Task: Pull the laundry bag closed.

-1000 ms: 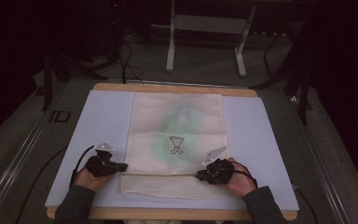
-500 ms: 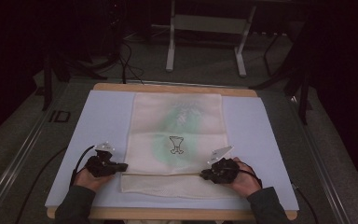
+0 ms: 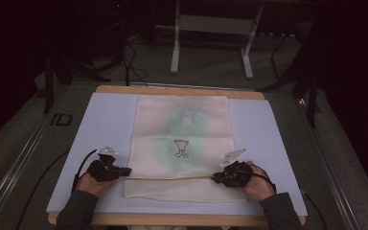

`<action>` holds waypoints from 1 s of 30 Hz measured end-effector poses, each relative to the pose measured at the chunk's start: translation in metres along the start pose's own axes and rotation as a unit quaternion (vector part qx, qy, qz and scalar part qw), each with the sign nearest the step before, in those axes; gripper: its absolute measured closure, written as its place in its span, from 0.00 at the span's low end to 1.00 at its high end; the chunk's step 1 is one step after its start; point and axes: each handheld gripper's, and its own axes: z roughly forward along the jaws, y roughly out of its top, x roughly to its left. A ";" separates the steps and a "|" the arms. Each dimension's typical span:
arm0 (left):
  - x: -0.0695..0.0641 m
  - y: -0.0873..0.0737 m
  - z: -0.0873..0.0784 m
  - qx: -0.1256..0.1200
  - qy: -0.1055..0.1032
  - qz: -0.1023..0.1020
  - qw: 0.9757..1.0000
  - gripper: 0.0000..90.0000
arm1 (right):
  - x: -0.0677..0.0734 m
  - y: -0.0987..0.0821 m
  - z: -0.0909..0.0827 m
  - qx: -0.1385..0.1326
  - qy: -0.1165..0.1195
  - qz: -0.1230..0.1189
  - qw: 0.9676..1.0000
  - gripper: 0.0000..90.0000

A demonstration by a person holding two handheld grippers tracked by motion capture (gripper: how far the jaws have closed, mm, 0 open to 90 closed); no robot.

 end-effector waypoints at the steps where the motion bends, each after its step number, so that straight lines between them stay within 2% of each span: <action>1: 0.000 0.000 0.000 0.000 0.000 0.000 1.000 1.00 | -0.001 -0.001 -0.001 -0.002 0.000 0.003 1.000 0.91; 18: 0.000 0.000 0.000 0.000 -0.001 -0.004 1.000 1.00 | -0.008 -0.016 -0.015 -0.002 -0.007 0.016 1.000 0.91; 30: 0.000 0.000 0.000 -0.001 -0.001 -0.004 1.000 1.00 | -0.015 -0.034 -0.029 -0.007 -0.014 0.038 0.999 0.91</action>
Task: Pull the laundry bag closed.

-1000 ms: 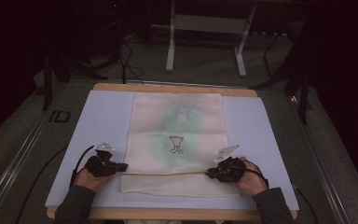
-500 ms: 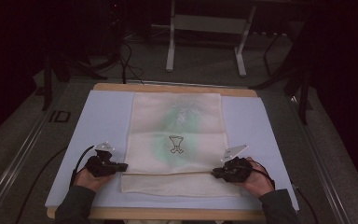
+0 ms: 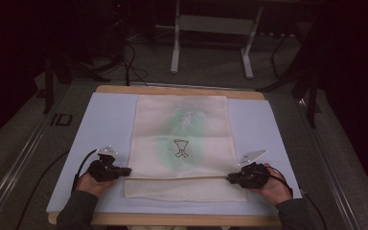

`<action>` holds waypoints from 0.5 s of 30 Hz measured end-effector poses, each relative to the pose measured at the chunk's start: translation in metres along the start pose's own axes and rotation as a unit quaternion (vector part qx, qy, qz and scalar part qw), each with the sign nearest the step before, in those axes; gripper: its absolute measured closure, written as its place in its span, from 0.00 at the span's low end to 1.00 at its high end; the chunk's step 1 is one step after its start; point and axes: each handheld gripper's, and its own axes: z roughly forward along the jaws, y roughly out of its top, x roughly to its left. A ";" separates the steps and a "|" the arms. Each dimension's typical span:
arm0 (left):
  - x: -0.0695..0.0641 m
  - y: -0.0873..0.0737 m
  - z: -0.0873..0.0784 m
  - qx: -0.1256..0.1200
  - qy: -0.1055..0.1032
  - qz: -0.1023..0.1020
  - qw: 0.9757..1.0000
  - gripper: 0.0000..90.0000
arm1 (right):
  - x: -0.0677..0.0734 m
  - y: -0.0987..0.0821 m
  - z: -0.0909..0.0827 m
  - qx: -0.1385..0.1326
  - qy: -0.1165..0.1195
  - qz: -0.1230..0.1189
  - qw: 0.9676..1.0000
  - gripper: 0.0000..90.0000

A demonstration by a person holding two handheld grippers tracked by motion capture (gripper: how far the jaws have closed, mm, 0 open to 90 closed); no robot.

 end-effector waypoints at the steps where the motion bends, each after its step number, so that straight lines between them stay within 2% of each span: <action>1: 0.000 0.000 0.000 -0.001 0.000 0.000 1.000 1.00 | -0.001 -0.002 -0.001 -0.003 0.001 0.002 1.000 0.91; 15: 0.000 0.000 0.000 -0.001 0.000 -0.001 1.000 1.00 | -0.005 -0.007 -0.006 -0.004 0.012 0.007 1.000 0.91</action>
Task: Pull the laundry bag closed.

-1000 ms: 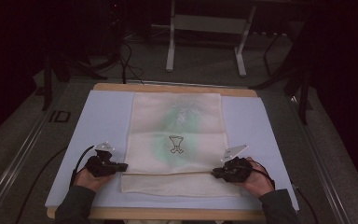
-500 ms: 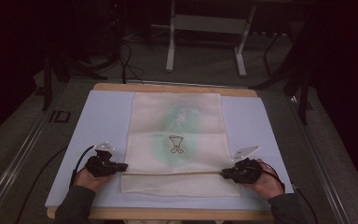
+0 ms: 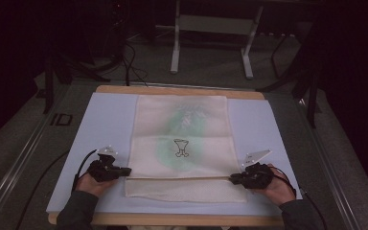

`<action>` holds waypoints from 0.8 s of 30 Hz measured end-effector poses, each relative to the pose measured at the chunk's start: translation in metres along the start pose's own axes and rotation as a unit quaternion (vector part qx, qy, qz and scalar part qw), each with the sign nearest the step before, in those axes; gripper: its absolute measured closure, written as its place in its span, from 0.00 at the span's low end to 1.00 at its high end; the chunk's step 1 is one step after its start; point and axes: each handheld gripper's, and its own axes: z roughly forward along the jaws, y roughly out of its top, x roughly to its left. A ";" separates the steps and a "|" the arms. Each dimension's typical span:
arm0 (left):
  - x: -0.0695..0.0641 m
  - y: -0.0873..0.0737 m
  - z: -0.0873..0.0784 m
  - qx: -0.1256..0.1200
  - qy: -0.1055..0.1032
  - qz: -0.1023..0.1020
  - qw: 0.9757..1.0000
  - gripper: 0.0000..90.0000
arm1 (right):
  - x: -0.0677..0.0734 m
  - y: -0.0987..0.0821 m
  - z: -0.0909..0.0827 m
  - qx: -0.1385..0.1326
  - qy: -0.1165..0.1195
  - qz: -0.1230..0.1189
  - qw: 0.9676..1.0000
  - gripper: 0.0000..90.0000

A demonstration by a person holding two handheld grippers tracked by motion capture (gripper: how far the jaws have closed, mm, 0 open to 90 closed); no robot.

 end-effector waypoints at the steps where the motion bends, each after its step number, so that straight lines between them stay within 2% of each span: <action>1: 0.000 0.000 0.000 0.000 0.000 0.000 1.000 1.00 | -0.001 0.000 0.000 0.001 0.000 0.000 1.000 0.91; 4: 0.000 0.000 0.000 0.000 0.000 0.000 1.000 1.00 | -0.005 -0.004 -0.001 -0.003 0.007 0.005 1.000 0.91; 13: 0.000 0.000 0.000 0.000 0.000 0.000 1.000 1.00 | -0.008 -0.005 -0.001 -0.004 0.016 -0.002 1.000 0.91; 15: 0.000 0.000 0.000 0.000 -0.001 -0.002 1.000 1.00 | -0.011 -0.009 -0.001 0.026 -0.013 -0.002 1.000 0.91; 16: 0.000 0.000 0.000 0.000 -0.001 -0.001 1.000 1.00 | -0.015 -0.014 -0.002 0.027 -0.013 0.005 1.000 0.91; 17: 0.000 0.000 0.000 0.000 -0.002 -0.001 1.000 1.00 | -0.018 -0.019 -0.005 0.005 0.001 0.018 1.000 0.91; 18: 0.001 0.000 0.000 0.000 -0.003 -0.003 1.000 1.00 | -0.019 -0.022 -0.007 -0.006 0.006 0.024 1.000 0.91; 24: 0.000 0.000 0.000 -0.001 0.001 -0.003 1.000 1.00 | -0.020 -0.022 -0.004 -0.002 0.005 0.021 1.000 0.91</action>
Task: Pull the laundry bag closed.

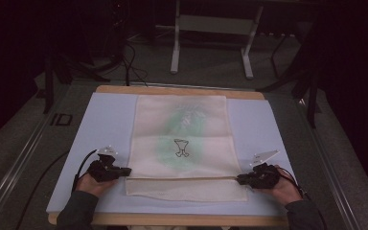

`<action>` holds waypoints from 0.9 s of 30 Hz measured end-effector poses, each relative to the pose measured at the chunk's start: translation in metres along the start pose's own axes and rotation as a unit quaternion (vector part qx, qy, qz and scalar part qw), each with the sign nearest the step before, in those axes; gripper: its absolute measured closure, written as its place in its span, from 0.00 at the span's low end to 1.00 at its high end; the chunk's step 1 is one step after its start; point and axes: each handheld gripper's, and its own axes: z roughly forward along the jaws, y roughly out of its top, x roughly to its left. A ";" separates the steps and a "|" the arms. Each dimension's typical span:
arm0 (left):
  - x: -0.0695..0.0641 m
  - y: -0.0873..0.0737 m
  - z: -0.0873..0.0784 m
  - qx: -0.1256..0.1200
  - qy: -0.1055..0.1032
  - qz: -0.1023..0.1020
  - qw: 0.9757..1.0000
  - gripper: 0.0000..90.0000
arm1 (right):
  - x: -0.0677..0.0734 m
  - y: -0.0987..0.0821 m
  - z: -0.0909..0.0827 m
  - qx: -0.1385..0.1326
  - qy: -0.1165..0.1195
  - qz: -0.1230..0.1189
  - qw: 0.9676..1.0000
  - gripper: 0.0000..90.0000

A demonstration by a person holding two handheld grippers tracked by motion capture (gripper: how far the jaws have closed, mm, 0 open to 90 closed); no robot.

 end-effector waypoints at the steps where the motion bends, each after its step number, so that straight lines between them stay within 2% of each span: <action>1: 0.000 0.000 0.000 0.000 0.000 0.000 1.000 1.00 | 0.001 0.000 0.000 -0.001 0.000 0.000 1.000 0.91; 3: 0.001 -0.001 0.000 -0.004 -0.004 -0.004 1.000 1.00 | 0.003 0.002 -0.003 -0.005 -0.004 -0.001 1.000 0.88; 6: 0.000 0.000 0.000 -0.003 0.001 0.001 1.000 1.00 | 0.003 0.003 -0.007 -0.014 -0.013 0.001 1.000 0.84; 8: -0.002 0.000 0.000 -0.004 0.007 0.007 1.000 1.00 | 0.001 0.003 -0.014 -0.042 -0.018 0.015 0.999 0.82; 12: -0.003 0.000 -0.002 -0.012 0.002 0.007 1.000 1.00 | -0.002 0.000 -0.018 -0.059 -0.030 0.028 0.997 0.81; 14: -0.002 0.000 -0.005 -0.026 -0.006 0.006 1.000 1.00 | -0.004 -0.001 -0.018 -0.063 -0.038 0.037 0.997 0.80; 16: -0.002 0.000 -0.010 -0.044 -0.006 0.007 0.999 1.00 | -0.005 -0.002 -0.018 -0.068 -0.040 0.042 0.996 0.79; 17: -0.002 0.000 -0.010 -0.044 -0.006 0.007 0.999 1.00 | -0.006 -0.002 -0.017 -0.074 -0.041 0.044 0.995 0.79; 19: -0.002 0.001 -0.014 -0.059 0.002 0.008 0.998 1.00 | -0.006 -0.002 -0.017 -0.077 -0.045 0.047 0.995 0.79; 23: 0.000 -0.001 -0.017 -0.066 0.036 0.002 0.997 1.00 | -0.006 -0.001 -0.017 -0.090 -0.058 0.053 0.993 0.78; 27: 0.006 -0.004 -0.020 -0.066 0.089 -0.011 0.994 1.00 | -0.008 -0.004 -0.017 -0.107 -0.066 0.068 0.990 0.78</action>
